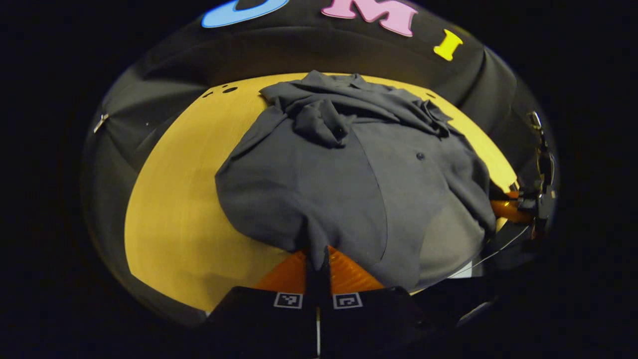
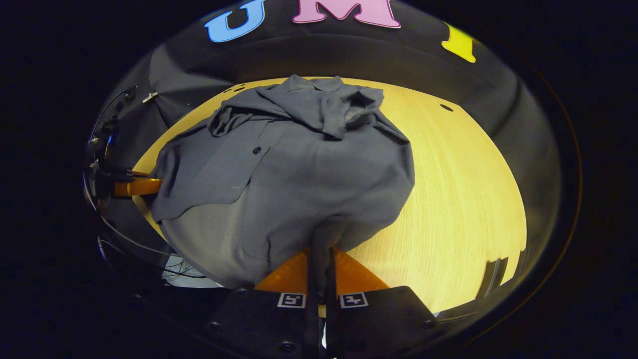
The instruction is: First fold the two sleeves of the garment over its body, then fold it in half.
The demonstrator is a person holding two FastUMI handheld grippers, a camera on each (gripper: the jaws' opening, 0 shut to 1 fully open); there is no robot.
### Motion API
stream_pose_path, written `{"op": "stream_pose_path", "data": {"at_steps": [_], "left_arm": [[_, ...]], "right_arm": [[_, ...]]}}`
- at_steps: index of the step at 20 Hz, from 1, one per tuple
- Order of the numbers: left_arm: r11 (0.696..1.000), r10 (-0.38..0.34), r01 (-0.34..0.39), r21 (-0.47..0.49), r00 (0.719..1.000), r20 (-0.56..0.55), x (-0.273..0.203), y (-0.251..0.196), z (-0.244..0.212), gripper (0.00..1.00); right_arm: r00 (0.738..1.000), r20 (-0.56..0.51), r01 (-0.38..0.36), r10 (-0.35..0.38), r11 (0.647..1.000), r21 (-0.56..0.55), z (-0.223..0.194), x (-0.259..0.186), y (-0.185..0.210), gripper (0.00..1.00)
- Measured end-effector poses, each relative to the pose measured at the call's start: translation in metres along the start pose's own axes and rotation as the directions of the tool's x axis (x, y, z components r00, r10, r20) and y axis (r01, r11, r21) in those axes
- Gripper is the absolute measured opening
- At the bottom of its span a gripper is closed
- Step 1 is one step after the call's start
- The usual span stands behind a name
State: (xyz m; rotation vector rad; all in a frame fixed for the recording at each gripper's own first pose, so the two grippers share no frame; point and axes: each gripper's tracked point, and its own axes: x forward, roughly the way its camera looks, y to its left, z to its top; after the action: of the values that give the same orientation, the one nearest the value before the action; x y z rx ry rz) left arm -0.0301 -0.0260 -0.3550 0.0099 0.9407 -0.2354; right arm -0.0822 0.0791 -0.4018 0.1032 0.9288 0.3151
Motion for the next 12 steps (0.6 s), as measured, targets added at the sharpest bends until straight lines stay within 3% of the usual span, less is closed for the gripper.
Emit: {"op": "stream_pose_path", "data": {"at_steps": [2, 6, 7, 12], "left_arm": [[0.998, -0.025, 0.024, -0.061, 1.0, -0.017, -0.003, 0.005, 0.005, 0.06], [0.995, 0.003, 0.002, -0.103, 0.999, 0.043, -0.019, 0.016, 0.032, 0.05], [0.994, 0.007, 0.001, -0.111, 0.998, 0.067, -0.025, 0.016, 0.042, 0.05], [0.979, -0.007, 0.033, -0.2, 0.991, 0.133, -0.036, 0.014, 0.097, 0.05]], "right_arm": [[1.0, 0.001, -0.023, 0.023, 0.996, 0.084, 0.003, -0.003, -0.003, 0.06], [0.994, 0.113, -0.029, 0.008, 0.981, 0.19, 0.039, -0.023, -0.012, 0.05], [0.989, 0.148, -0.032, 0.001, 0.978, 0.208, 0.052, -0.03, -0.015, 0.0], [0.966, 0.258, -0.026, -0.034, 0.974, 0.226, 0.103, -0.043, -0.031, 0.05]]}}
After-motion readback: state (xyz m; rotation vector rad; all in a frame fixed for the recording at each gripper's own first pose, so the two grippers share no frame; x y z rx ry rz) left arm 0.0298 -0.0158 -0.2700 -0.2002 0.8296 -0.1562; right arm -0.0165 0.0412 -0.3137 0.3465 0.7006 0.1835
